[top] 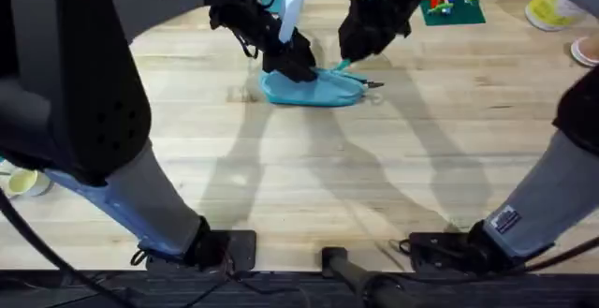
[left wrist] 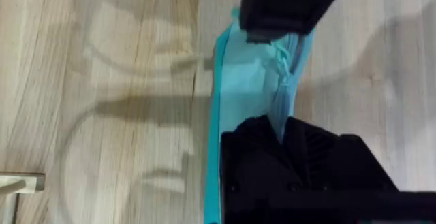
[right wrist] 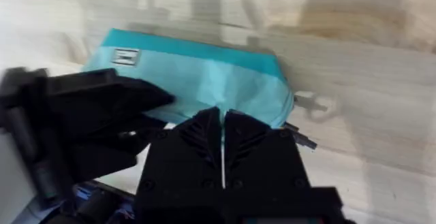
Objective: Unzip the bag, pick up the pens from the table one at a time and place them inside, then zip the bag closed.
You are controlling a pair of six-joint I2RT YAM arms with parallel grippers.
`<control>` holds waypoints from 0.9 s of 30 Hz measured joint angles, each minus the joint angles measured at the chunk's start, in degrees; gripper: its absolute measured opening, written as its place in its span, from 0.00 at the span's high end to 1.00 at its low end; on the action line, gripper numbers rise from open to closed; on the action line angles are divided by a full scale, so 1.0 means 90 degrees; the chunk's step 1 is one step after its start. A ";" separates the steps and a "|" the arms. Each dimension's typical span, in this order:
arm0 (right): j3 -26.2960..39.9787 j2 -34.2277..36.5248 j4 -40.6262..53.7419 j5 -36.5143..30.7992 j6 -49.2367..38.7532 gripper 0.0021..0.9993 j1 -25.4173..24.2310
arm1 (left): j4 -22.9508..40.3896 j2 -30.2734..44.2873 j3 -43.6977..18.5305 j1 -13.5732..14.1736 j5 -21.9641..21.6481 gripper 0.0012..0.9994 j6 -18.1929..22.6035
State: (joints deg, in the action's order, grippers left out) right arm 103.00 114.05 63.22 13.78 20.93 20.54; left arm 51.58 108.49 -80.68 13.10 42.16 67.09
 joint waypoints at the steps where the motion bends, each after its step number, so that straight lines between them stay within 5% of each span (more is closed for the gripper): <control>1: 0.0064 -0.0037 0.0000 0.0003 0.0000 0.97 -0.0010 | -0.0009 0.0000 0.0000 0.0000 0.0001 0.96 0.0000; 27: 0.0233 -0.0135 0.0880 -0.0142 -0.0451 0.97 -0.0022 | -0.0021 0.0000 0.0000 -0.0002 0.0004 0.96 -0.0032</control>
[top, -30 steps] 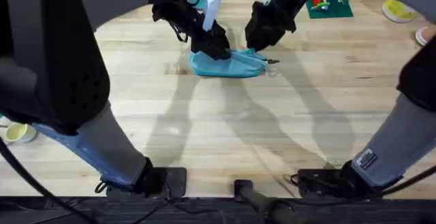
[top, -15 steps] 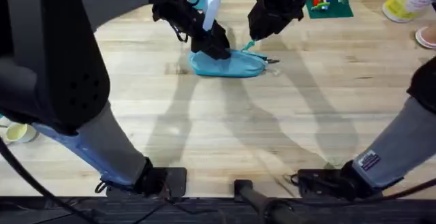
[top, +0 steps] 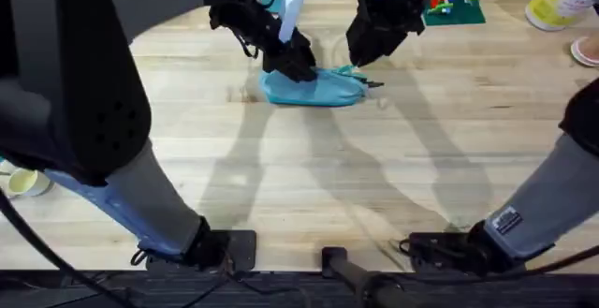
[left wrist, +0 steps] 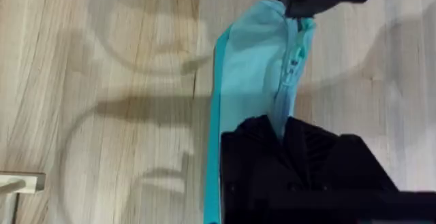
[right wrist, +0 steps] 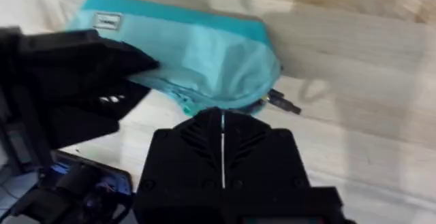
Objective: Unzip the bag, pick up the pens from the table one at a time and place them inside, then zip the bag closed.
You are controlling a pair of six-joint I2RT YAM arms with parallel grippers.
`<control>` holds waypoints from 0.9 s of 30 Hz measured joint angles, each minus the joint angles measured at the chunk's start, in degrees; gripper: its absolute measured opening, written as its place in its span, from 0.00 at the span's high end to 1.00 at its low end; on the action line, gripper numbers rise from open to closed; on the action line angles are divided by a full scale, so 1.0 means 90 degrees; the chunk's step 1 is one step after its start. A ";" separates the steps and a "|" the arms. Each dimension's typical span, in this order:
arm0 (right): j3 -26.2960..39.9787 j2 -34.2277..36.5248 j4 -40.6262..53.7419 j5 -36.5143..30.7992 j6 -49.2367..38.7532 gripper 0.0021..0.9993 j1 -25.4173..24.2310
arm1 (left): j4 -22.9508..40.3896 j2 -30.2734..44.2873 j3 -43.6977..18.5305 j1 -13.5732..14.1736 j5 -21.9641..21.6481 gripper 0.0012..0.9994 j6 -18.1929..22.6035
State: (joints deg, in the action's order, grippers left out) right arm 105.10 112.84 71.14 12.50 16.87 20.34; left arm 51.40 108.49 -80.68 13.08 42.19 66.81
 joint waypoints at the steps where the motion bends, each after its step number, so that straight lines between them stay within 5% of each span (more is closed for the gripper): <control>1: 0.0000 0.0000 0.0059 -0.0040 -0.0046 0.97 -0.0003 | 0.0000 0.0000 0.0000 -0.0003 0.0000 0.96 -0.0024; 27: 0.0002 -0.0144 0.0858 -0.0685 -0.0617 0.97 -0.1705 | -0.0022 0.0000 0.0000 -0.0143 0.0143 0.96 -0.0262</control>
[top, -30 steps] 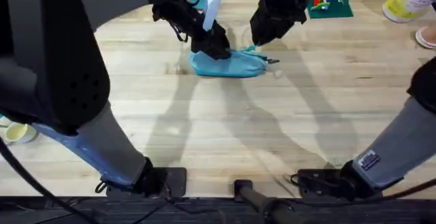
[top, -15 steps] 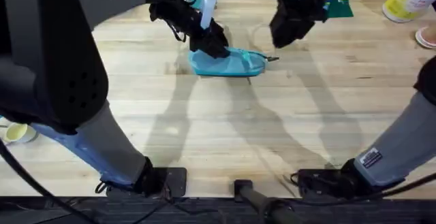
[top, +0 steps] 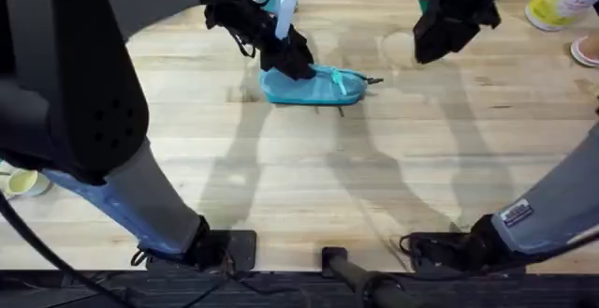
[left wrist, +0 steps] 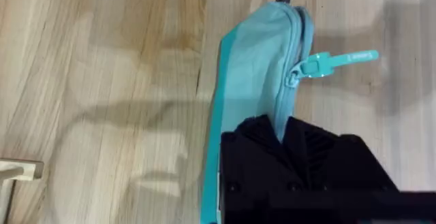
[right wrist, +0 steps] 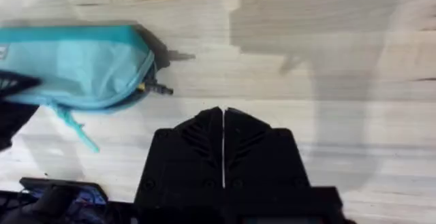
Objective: Unzip the bag, pick up the pens from the table one at a time and place them inside, then zip the bag closed.
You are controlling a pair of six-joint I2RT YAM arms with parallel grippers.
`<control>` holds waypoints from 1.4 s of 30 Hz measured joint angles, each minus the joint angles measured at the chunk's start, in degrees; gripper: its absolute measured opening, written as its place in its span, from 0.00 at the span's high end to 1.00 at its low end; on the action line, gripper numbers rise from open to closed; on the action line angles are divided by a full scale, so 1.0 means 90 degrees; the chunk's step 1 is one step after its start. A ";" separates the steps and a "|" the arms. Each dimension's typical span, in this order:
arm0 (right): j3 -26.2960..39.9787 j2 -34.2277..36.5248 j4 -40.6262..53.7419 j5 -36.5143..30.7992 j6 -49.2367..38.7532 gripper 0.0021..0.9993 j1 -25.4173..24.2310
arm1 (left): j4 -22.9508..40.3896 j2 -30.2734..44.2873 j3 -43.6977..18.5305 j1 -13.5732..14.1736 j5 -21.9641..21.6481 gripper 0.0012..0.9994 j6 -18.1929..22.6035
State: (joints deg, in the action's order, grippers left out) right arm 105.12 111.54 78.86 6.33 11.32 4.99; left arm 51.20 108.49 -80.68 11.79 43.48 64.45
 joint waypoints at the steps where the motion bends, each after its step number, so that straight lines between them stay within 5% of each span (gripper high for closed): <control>1: 0.0000 -0.0079 0.0027 0.0000 -0.0031 0.97 -0.0008 | 0.0000 0.0000 0.0000 0.0000 0.0000 0.96 0.0000; 13: 0.0002 -0.1773 0.0246 -0.0012 -0.0504 0.95 -0.0021 | 0.0000 0.0000 0.0000 0.0000 0.0000 0.96 -0.0002; 22: -0.0544 -0.3018 0.0154 -0.0012 -0.0649 0.62 -0.0021 | 0.0000 0.0000 0.0000 -0.0005 0.0002 0.96 -0.0022; 24: -0.0782 -0.3403 0.0079 -0.0012 -0.0664 0.46 -0.0020 | 0.0000 0.0000 0.0000 -0.0005 0.0002 0.96 -0.0029; 27: -0.1207 -0.4061 -0.0042 -0.0015 -0.0679 0.06 0.0089 | 0.0000 0.0000 0.0000 -0.0005 0.0002 0.96 -0.0053; 28: -0.1328 -0.4254 -0.0076 -0.0017 -0.0693 0.02 0.0173 | 0.0000 0.0000 0.0000 -0.0005 0.0002 0.96 -0.0066; 35: -0.1940 -0.5267 -0.0190 -0.0072 -0.1113 0.00 0.1335 | 0.0000 0.0000 0.0000 -0.0005 0.0001 0.96 -0.0073; 42: -0.2069 -0.5305 -0.0183 -0.0277 -0.1457 0.00 0.2144 | 0.0000 0.0000 0.0000 -0.0005 0.0001 0.96 -0.0073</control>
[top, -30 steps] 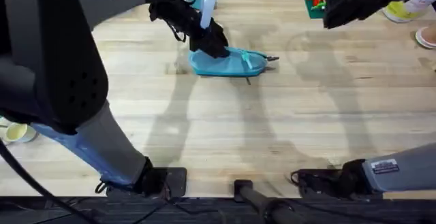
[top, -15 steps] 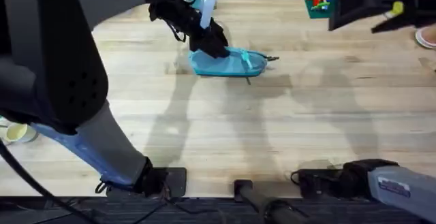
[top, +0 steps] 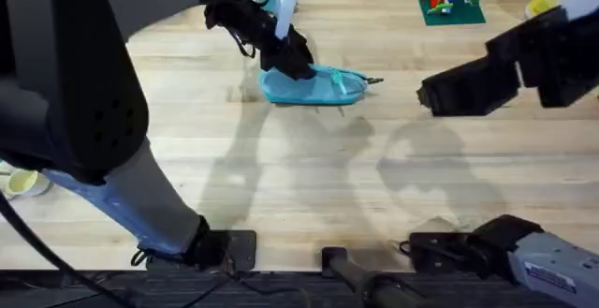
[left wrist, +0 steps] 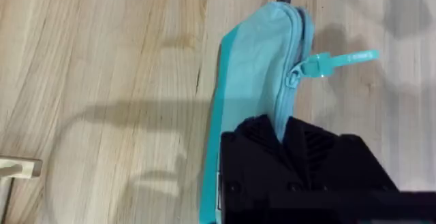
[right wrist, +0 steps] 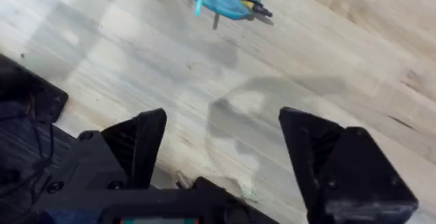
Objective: Unzip the bag, pick up the pens from the table one at a time and place them inside, then zip the bag closed.
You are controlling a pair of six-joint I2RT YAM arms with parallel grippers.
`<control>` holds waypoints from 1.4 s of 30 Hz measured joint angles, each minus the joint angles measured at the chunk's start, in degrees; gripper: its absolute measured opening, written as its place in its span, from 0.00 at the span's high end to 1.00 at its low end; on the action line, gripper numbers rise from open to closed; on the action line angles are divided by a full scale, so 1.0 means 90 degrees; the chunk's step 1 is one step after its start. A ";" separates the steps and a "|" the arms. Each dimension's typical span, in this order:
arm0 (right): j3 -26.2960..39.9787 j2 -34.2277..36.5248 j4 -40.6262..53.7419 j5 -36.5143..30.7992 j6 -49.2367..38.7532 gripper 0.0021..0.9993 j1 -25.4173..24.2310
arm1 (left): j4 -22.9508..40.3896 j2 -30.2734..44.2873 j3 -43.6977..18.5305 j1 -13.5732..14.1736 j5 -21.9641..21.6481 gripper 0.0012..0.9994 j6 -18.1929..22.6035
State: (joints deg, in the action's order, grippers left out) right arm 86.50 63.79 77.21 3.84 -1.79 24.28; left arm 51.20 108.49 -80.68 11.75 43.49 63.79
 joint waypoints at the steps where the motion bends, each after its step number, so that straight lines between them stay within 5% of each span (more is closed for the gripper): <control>1: -0.0002 0.0011 -0.0010 0.0000 -0.0013 0.00 0.0054 | 0.0000 0.0000 0.0000 0.0000 0.0002 0.96 -0.0002; 10: -0.0007 0.0159 -0.0289 0.0065 -0.0044 0.00 0.0135 | -0.0016 0.0000 0.0000 0.0000 0.0000 0.96 0.0000; 25: -0.0082 0.1756 -0.1312 0.1078 0.0564 0.00 0.0159 | -0.0187 0.0000 0.0000 -0.0012 -0.0003 0.96 -0.0017; 42: -0.2138 0.1814 -0.3762 0.0778 0.1899 0.00 0.0375 | -0.0189 0.0000 0.0000 -0.0012 -0.0003 0.96 -0.0017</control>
State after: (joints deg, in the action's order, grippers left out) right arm 67.26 80.12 43.35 10.84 15.30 27.65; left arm 49.50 108.49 -80.68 11.64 43.46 63.64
